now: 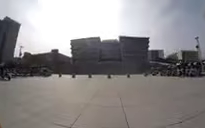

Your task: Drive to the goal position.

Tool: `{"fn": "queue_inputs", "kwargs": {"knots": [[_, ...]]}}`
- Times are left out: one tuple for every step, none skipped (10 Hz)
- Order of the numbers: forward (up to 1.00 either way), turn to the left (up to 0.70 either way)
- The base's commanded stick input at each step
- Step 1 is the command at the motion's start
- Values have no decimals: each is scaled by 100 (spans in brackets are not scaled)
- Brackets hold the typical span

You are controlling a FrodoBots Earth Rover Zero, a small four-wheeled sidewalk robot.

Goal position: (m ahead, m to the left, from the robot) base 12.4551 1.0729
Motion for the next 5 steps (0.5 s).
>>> {"fn": "queue_inputs", "kwargs": {"knots": [[100,35],[100,26],[100,17],[100,1],[100,0]]}}
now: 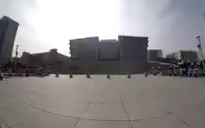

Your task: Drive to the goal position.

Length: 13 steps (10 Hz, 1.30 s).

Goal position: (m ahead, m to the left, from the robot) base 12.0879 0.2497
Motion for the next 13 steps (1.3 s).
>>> {"fn": "queue_inputs", "kwargs": {"knots": [[100,0],[100,0],[100,0],[100,0],[100,0],[100,0],[100,0],[100,0],[100,0],[100,0],[100,0],[100,0],[100,0]]}}
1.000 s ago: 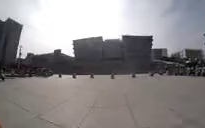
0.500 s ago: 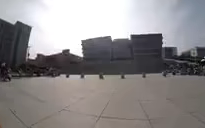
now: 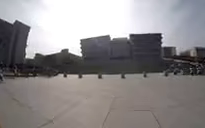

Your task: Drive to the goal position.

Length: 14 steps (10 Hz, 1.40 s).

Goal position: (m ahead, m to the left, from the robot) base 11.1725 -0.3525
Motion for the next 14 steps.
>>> {"fn": "queue_inputs", "kwargs": {"knots": [[100,0],[100,0],[100,0],[100,0],[100,0],[100,0],[100,0],[100,-6],[100,-22],[100,-39],[100,-9],[100,0],[100,0],[100,0]]}}
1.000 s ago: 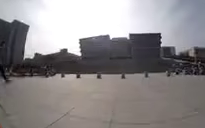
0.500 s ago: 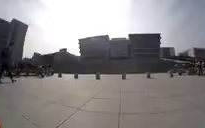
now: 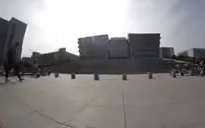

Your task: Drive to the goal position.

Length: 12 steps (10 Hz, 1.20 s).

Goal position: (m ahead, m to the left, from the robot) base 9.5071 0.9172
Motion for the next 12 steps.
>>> {"fn": "queue_inputs", "kwargs": {"knots": [[100,0],[100,0],[100,0],[100,0],[100,0],[100,0],[100,0],[100,0],[100,0],[100,0],[100,0],[100,-12]]}}
